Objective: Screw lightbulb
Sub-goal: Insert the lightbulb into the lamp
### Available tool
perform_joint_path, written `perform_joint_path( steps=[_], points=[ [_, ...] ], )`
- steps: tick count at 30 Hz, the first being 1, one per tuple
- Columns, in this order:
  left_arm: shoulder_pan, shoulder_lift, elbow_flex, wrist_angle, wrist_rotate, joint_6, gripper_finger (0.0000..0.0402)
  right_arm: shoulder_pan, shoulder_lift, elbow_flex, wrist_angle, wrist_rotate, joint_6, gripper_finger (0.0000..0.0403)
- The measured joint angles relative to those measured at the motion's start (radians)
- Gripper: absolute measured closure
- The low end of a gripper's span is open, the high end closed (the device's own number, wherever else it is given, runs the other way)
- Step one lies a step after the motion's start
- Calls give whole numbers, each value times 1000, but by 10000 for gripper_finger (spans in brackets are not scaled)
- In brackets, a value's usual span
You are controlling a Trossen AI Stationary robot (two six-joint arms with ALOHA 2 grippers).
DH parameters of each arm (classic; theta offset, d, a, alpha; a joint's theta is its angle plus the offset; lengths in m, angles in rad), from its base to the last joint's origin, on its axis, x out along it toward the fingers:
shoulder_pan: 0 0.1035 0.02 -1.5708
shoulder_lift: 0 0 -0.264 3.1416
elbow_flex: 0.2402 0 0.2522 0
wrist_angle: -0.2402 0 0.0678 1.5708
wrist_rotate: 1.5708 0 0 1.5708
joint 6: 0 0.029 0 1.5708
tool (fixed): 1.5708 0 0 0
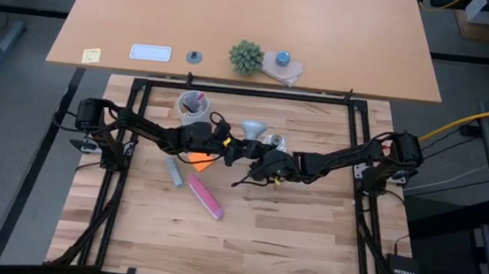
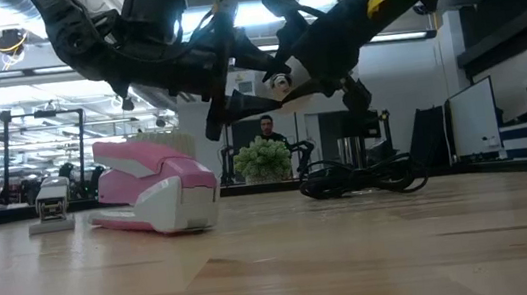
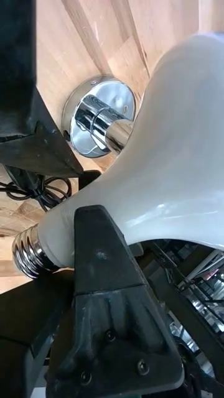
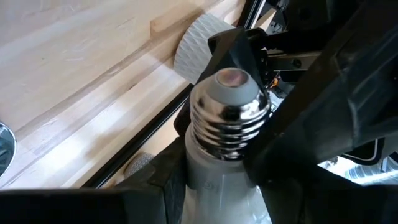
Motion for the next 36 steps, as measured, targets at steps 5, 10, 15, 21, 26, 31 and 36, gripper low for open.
perform_joint_path(
  steps=[5,10,15,21,26,31,36],
  points=[
    [0,0,0,0,-3,0,177,0,0,0,0,7,0,237],
    [0,0,0,8,-4,-1,224,1,0,0,6,48,-2,237],
    [1,0,0,5,-8,-3,267,2,0,0,3,96,-4,237],
    [1,0,0,5,-9,-1,280,2,0,0,2,118,-1,237],
    [1,0,0,4,-9,0,281,2,0,0,2,119,0,237],
    [0,0,0,6,-9,3,284,2,0,0,6,121,5,219],
    [0,0,0,4,-7,4,285,2,-2,0,10,116,17,188]
  ],
)
